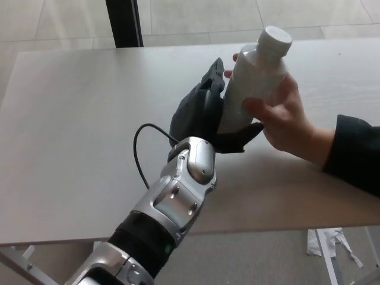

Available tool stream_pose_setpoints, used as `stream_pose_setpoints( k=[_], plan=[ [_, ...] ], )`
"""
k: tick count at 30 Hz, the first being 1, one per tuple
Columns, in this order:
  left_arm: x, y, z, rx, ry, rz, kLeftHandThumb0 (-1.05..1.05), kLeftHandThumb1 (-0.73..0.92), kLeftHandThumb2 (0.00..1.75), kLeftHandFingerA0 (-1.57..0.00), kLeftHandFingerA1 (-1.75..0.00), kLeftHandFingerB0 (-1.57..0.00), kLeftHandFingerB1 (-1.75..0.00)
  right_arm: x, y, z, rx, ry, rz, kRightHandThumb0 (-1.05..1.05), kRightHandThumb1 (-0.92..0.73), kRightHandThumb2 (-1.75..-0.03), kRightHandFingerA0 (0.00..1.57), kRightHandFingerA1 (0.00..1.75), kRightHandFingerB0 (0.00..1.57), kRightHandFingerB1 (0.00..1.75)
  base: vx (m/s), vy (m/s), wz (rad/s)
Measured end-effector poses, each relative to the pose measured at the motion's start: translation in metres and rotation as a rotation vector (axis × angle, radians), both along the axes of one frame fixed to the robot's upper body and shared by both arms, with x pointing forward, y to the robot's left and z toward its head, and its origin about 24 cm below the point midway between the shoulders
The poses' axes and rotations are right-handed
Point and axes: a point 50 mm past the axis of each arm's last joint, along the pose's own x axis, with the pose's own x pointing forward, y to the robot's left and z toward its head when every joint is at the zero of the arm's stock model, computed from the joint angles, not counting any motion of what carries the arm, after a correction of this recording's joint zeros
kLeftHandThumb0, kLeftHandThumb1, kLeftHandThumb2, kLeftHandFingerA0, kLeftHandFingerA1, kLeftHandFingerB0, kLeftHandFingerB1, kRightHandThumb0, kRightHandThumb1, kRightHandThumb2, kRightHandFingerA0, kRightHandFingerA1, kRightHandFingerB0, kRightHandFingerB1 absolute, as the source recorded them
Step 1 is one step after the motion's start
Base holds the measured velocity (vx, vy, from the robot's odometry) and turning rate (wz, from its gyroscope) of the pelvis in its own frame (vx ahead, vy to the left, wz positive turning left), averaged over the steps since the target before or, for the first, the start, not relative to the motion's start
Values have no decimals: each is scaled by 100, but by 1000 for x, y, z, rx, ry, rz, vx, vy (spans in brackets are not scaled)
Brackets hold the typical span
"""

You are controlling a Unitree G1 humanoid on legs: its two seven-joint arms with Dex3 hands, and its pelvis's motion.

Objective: Pick up a bottle and hand it

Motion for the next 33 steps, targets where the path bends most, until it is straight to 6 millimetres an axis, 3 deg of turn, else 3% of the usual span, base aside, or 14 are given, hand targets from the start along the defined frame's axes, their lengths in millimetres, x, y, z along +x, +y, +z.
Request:
stream_pose_setpoints(
  k=[3,4,8,9,10,14,16,19,20,24,25,27,31,33],
  plan=[
    [-3,20,4,-23,-24,22,-80,48,89,0,-38,0,-14,0,0,0,2,0,1,-83,-40,-91,48,77,32,66,0,0,0],
    [-4,30,3,-30,-25,37,-74,45,89,0,-40,0,-20,0,0,0,3,1,0,-84,-56,-57,50,78,34,65,0,0,0],
    [-17,91,-9,-56,5,163,-71,45,88,-1,-39,-3,-23,-1,-1,-2,5,6,-6,-87,-55,-58,46,78,34,63,0,0,0],
    [-23,109,-13,-57,17,203,-71,45,87,-1,-37,-4,-25,-2,-2,-2,6,6,-7,-90,-45,-92,45,76,30,64,0,0,0],
    [-28,125,-16,-57,27,240,-74,47,89,-1,-42,-6,-20,-2,-2,-2,6,7,-10,-88,-58,-58,48,80,32,67,0,0,0],
    [-53,182,-28,-47,73,381,-80,60,58,0,-58,-2,-41,-3,-3,-1,5,7,-14,-86,-56,-57,50,83,33,67,0,0,0],
    [-71,214,-33,-42,104,468,-43,25,92,0,-55,-2,-56,-3,-4,-1,6,7,-17,-89,-55,-60,51,84,35,67,0,0,0],
    [-98,255,-39,-29,145,586,-96,58,92,-17,-68,-4,-36,-5,-5,-1,4,9,-22,-83,-57,-57,48,86,33,67,0,0,0],
    [-107,267,-40,-24,156,623,-81,67,60,-14,-75,0,-38,-5,-6,-1,4,10,-23,-84,-58,-57,46,86,32,68,0,0,0],
    [-142,308,-40,-15,192,757,-80,71,61,0,-81,0,-32,-7,-6,-2,3,13,-27,-86,-57,-57,45,84,33,66,0,0,0],
    [-153,318,-39,-14,199,794,-80,72,61,-12,-80,0,-41,-7,-7,-2,3,14,-28,-84,-41,-92,51,80,31,65,0,0,0],
    [-172,337,-36,-13,205,861,-78,68,61,-14,-70,0,-35,-8,-7,-2,3,15,-30,-85,-58,-58,49,81,31,65,0,0,0],
    [-205,370,-27,-15,219,979,-77,54,93,-28,-64,-2,-37,-11,-9,-3,3,25,-36,-85,-43,-91,62,83,31,66,0,0,0],
    [-223,387,-23,-27,225,1039,-83,54,90,-31,-61,-5,-44,-14,-11,-4,3,34,-43,-85,-58,-58,58,84,30,67,0,0,0]
  ],
)
